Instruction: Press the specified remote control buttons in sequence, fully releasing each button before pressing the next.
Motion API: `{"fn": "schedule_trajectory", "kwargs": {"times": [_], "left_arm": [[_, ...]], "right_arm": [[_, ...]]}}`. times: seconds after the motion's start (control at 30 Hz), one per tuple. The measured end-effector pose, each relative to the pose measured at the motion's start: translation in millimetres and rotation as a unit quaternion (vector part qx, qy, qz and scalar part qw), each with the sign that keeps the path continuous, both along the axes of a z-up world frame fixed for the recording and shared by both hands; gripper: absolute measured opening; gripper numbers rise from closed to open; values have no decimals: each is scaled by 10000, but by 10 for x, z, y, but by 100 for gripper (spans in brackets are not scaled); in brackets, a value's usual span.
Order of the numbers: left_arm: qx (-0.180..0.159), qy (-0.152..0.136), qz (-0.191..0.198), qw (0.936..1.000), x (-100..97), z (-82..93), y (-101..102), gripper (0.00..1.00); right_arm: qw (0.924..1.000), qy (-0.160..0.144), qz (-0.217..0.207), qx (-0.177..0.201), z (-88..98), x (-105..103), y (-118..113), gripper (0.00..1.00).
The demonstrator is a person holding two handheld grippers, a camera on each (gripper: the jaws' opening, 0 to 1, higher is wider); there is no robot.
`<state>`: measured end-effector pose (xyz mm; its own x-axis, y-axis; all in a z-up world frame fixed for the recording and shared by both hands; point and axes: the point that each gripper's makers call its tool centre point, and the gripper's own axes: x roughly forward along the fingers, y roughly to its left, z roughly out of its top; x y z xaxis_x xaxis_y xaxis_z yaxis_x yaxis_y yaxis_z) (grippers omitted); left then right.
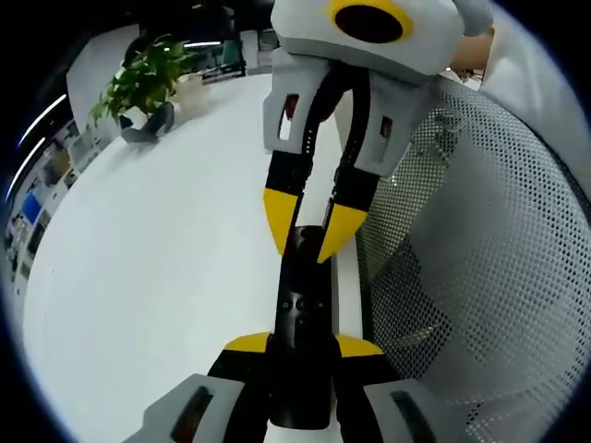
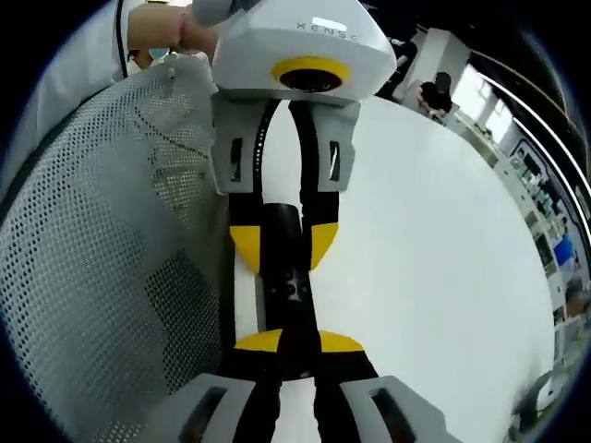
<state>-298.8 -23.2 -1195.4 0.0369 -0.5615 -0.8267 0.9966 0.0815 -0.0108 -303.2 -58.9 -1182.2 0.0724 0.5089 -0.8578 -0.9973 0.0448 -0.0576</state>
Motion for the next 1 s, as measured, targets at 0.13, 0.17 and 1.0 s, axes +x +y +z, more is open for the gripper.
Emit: {"fn": "schedule_trajectory", "kwargs": {"times": [0.13, 0.17, 1.0], "left_arm": [[-47, -4, -6, 10000, -1, 1, 1, 24], [-60, -5, -7, 10000, -2, 1, 2, 24], [-584, 19, -21, 9983, -4, 22, 6, 24]], "right_arm": [[9996, -94, 252, -40, -4, 14, 11, 2], [9996, -48, 271, -67, -7, 20, 18, 2], [9929, 348, 239, 1109, 13, 25, 65, 4]]}}
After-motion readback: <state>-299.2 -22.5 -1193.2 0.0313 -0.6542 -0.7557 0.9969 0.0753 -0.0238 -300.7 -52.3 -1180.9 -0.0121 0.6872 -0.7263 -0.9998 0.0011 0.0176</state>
